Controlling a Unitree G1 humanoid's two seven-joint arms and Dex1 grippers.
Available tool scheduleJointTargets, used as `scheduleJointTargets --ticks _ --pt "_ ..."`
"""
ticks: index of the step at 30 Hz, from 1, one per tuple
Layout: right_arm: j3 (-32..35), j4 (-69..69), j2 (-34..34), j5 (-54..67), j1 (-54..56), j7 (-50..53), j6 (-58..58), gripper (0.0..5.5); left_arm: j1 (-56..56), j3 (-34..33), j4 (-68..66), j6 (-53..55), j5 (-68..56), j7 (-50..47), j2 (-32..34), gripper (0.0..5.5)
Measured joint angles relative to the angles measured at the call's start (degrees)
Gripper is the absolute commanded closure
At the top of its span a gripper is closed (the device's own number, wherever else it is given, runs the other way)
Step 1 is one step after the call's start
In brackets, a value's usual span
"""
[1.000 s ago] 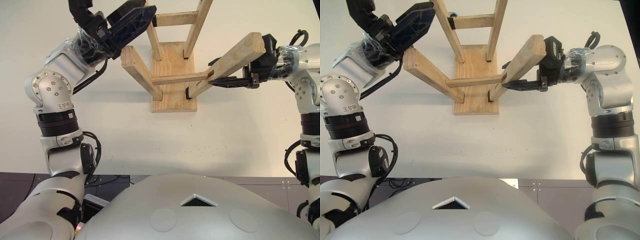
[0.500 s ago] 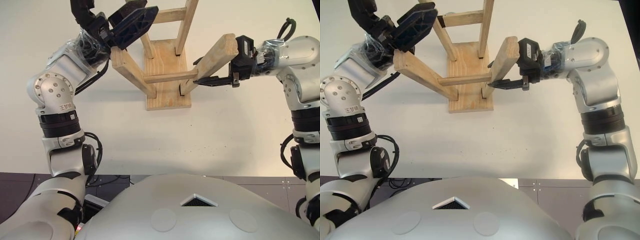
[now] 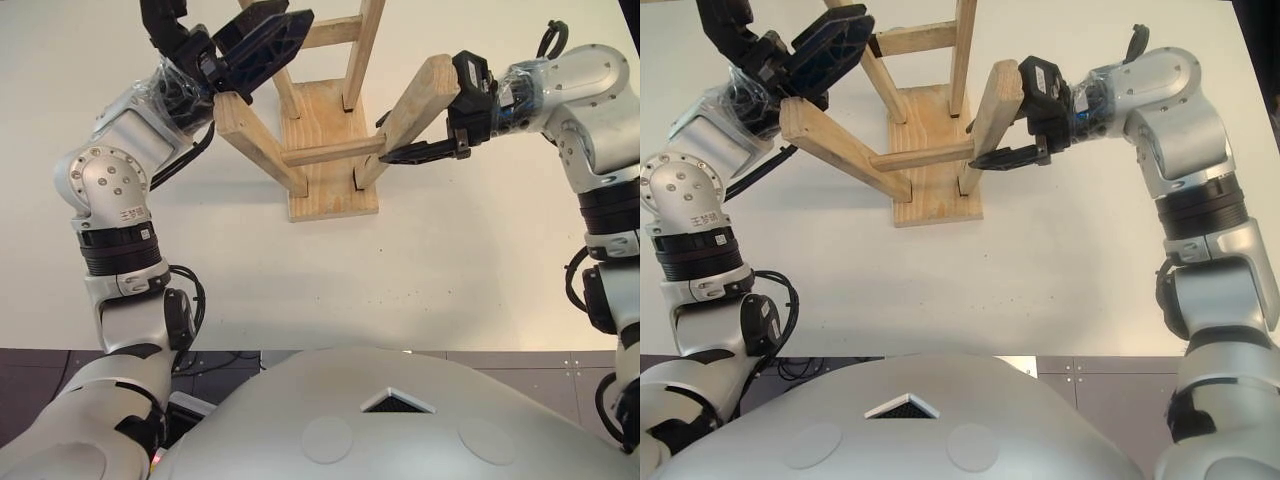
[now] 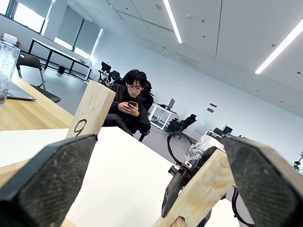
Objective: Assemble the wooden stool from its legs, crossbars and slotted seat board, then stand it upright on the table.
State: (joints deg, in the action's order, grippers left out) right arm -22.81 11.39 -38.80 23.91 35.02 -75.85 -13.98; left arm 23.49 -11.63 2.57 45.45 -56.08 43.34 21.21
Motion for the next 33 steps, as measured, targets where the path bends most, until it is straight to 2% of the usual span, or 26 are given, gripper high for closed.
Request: scheduleJointTargets --ticks 4,8,16,20,28,33 --pt "0.1 0.1 0.7 3.4 -2.1 3.3 0.0 3.48 -0.4 -1.2 0.0 0.4 -0.3 -1.4 0.3 0.69" --pt "0.3 -0.5 4.6 6.3 -5.2 7.9 0.5 3.48 -0.3 -3.7 -0.3 1.2 -0.3 -2.4 1.6 0.69" --pt "0.1 -0.4 9.2 9.5 -12.4 14.7 10.3 3.48 2.6 -4.4 -4.1 5.0 -0.3 -1.5 6.0 0.69" --pt "-0.3 -0.6 8.9 9.5 -14.1 15.9 14.8 3.48 2.5 -4.9 -4.1 4.9 -0.4 -1.2 6.0 0.69" --pt "-0.4 -0.1 8.4 9.6 -15.8 16.1 19.1 3.48 -2.3 -13.1 -4.1 4.0 -3.2 -1.7 6.0 0.69" --pt "-0.3 3.4 7.8 10.4 -13.4 11.7 19.1 3.48 -8.6 -11.3 -4.9 -2.1 3.1 -1.1 5.6 0.69"
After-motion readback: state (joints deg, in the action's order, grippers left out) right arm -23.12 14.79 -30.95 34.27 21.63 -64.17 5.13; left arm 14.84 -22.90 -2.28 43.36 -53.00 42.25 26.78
